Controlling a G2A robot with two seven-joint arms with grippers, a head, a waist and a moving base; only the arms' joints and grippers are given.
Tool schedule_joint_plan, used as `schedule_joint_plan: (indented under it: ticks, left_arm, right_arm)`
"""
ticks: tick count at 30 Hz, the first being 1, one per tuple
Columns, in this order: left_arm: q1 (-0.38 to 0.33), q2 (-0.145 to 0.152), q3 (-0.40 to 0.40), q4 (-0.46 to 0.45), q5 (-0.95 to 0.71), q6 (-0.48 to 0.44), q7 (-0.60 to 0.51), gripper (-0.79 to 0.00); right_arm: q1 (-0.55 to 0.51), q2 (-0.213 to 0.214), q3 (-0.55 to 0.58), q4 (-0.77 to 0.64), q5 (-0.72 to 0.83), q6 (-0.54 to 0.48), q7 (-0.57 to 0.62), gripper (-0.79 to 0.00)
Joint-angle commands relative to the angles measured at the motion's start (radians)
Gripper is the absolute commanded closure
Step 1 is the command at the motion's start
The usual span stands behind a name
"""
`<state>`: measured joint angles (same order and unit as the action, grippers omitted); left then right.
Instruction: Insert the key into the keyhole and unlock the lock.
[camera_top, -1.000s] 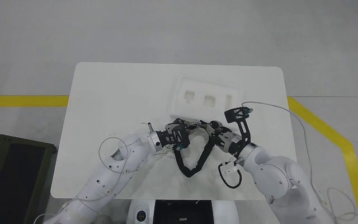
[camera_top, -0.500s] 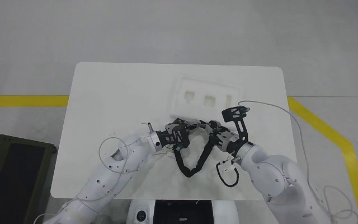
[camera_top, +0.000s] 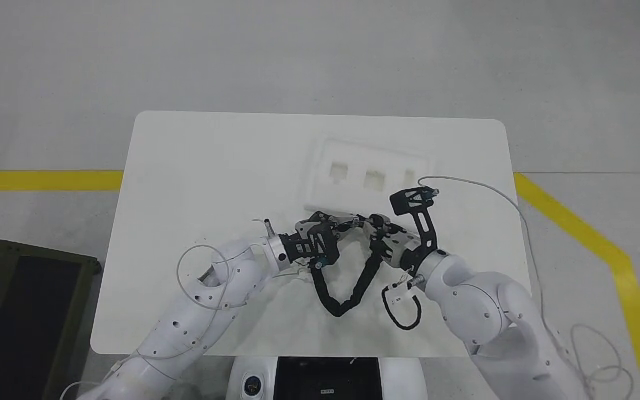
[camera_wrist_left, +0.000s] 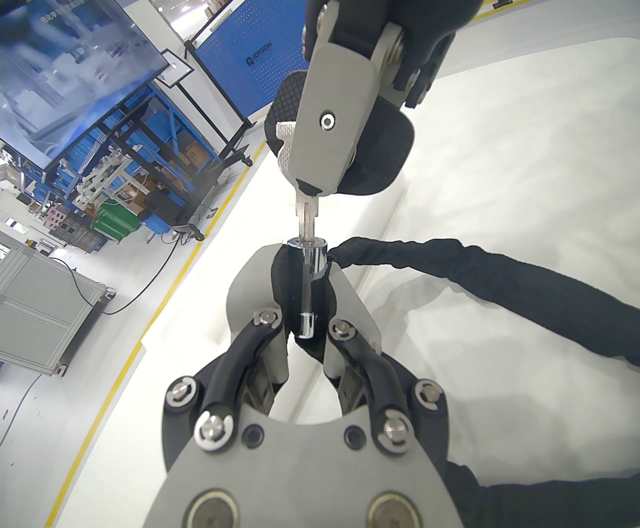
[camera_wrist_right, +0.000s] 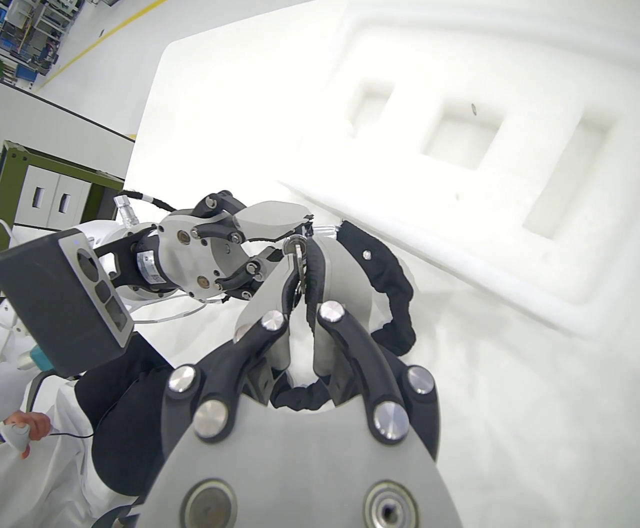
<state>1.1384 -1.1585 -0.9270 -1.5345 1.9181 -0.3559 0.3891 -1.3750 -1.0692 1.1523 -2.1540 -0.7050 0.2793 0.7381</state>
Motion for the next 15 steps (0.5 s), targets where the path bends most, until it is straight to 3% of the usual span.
schedule_joint_plan:
  ticks: [1,2,5,6,7,8,15]
  left_arm:
    - [0.000,0.000,0.000,0.000,0.000,0.000,0.000,0.000]
    - [0.000,0.000,0.000,0.000,0.000,0.000,0.000,0.000]
    - [0.000,0.000,0.000,0.000,0.000,0.000,0.000,0.000]
    - [0.000,0.000,0.000,0.000,0.000,0.000,0.000,0.000]
    - [0.000,0.000,0.000,0.000,0.000,0.000,0.000,0.000]
    - [0.000,0.000,0.000,0.000,0.000,0.000,0.000,0.000]
    - [0.000,0.000,0.000,0.000,0.000,0.000,0.000,0.000]
  right_arm:
    - [0.002,-0.001,-0.001,0.003,0.002,0.000,0.004,-0.215]
    - [0.003,-0.002,-0.001,0.005,0.004,0.000,0.006,-0.228]
    - [0.005,-0.004,0.001,0.007,0.010,-0.003,0.005,-0.391]
    - [0.005,-0.004,0.003,0.007,0.013,-0.004,0.005,-0.511]
    - [0.004,-0.004,0.006,0.005,0.015,-0.005,0.004,-0.702]
    - [0.003,-0.004,0.009,0.004,0.018,-0.008,0.003,-0.785]
    - [-0.027,-0.001,0.060,-0.011,0.049,-0.085,-0.023,-0.785]
